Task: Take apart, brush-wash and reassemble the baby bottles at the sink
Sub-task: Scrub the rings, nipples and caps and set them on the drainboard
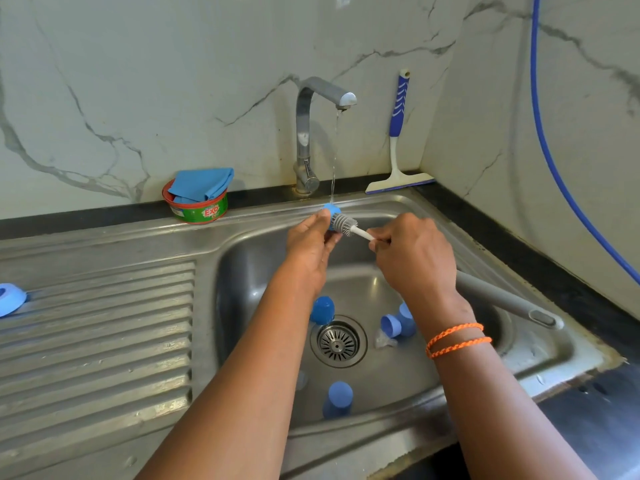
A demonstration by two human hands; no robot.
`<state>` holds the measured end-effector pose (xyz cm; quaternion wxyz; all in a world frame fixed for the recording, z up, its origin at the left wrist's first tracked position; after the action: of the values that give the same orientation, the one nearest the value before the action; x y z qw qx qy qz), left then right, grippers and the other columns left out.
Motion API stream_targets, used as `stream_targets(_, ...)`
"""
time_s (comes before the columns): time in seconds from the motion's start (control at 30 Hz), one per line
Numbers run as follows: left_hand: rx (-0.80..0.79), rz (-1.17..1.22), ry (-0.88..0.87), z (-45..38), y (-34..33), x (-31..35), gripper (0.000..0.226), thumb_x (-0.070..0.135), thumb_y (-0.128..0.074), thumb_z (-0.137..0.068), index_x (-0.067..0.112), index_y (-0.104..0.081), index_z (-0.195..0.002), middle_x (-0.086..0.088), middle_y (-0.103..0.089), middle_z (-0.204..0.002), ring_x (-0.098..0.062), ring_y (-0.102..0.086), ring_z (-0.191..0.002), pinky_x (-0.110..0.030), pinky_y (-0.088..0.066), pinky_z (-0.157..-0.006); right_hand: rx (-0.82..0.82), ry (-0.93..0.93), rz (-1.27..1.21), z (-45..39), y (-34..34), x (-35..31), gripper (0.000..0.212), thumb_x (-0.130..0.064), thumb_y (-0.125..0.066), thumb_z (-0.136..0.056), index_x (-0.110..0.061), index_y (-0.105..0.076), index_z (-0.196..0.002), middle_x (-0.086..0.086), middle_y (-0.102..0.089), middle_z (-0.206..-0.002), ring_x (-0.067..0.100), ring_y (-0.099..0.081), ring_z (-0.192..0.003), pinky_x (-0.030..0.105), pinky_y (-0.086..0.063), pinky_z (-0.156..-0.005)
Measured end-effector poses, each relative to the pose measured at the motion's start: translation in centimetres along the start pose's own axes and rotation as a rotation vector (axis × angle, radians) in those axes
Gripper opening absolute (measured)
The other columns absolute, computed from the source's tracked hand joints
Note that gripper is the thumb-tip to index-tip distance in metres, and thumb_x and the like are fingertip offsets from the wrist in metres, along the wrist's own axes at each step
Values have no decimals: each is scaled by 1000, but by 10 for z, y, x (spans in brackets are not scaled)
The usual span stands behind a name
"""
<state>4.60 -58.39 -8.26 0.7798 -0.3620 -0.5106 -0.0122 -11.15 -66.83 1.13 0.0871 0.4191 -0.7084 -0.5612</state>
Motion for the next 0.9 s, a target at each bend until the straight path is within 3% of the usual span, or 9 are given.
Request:
stream_targets(0.13,41,58,2,0,10,6,18,25,-57,-107,16,-67,-119,-20,-70,-125,-29,-70,-111,-35,-62,-88,33,93,33,7,-2,-27,27,-35,-60,-105,-26,-75,-126,8,-67,-102,32,-62,-85,34,-39,-68)
stream_targets(0.27,33,29,-22,3,14,12,20,30,-55,-108,26,-74,-116,-12,-73,-118,-23,-73,-99,-35,-61,-88,46,123,60,8,-11,-38,24,-32,-57,-104,-28,-75,-120,7,-68,-98,34,-65,-85,37,-47,-67)
stream_targets(0.47,-13,-107,-61,10,6,17,27,29,-49,-110,34,-74,-119,-16,-71,-126,-23,-72,-102,-38,-59,-86,-133,-115,-355,7,-39,-12,25,-37,-67,-99,-29,-78,-120,6,-72,-109,32,-68,-96,40,-56,-82)
stream_targets(0.53,-50,-131,-67,11,2,16,29,28,-46,-112,34,-73,-118,-17,-72,-125,-25,-75,-100,-38,-59,-86,-235,-211,-552,1,-52,-3,19,-32,-70,-98,-23,-82,-109,4,-72,-84,23,-66,-72,34,-55,-65)
stream_targets(0.6,-85,-132,-64,12,-3,15,30,26,-44,-112,32,-72,-121,-17,-72,-125,-27,-76,-102,-41,-60,-88,-428,-346,-782,2,-69,6,21,-19,-63,-102,-12,-82,-105,5,-58,-64,13,-43,-46,23,-36,-43)
stream_targets(0.67,-121,-110,-52,14,-7,14,32,26,-41,-113,30,-70,-127,-16,-71,-126,-28,-76,-105,-43,-61,-88,-628,-402,-1000,12,-73,3,27,-15,-54,-108,-4,-78,-110,4,-48,-62,8,-29,-42,18,-23,-37)
stream_targets(0.73,-136,-97,-45,15,-10,14,33,26,-40,-113,30,-69,-129,-15,-72,-125,-29,-76,-105,-40,-60,-80,-760,-417,-1112,19,-73,-1,31,-18,-48,-111,-4,-75,-110,1,-45,-62,5,-26,-43,16,-22,-36)
stream_targets(0.83,-79,-89,-44,11,-6,11,29,26,-45,-112,29,-70,-127,-13,-76,-116,-29,-77,-100,-38,-62,-76,-761,-360,-1085,19,-72,-3,34,-20,-45,-113,-5,-75,-107,-1,-44,-60,5,-27,-45,15,-22,-38)
stream_targets(0.9,-29,-58,-39,7,-1,10,25,25,-51,-110,20,-68,-127,-15,-76,-112,-27,-77,-95,-37,-63,-79,-630,-248,-933,10,-66,-1,33,-19,-48,-112,-5,-78,-107,1,-48,-59,6,-32,-43,17,-25,-40)
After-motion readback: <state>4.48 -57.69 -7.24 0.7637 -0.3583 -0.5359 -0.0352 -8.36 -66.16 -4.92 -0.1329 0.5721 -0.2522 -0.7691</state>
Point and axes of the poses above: each hand's wrist, its own z-axis away from the middle knuckle, its own y-axis out of the back of the hand, x = y × z, the point moved 10 cm from there along -z, towards the middle knuckle
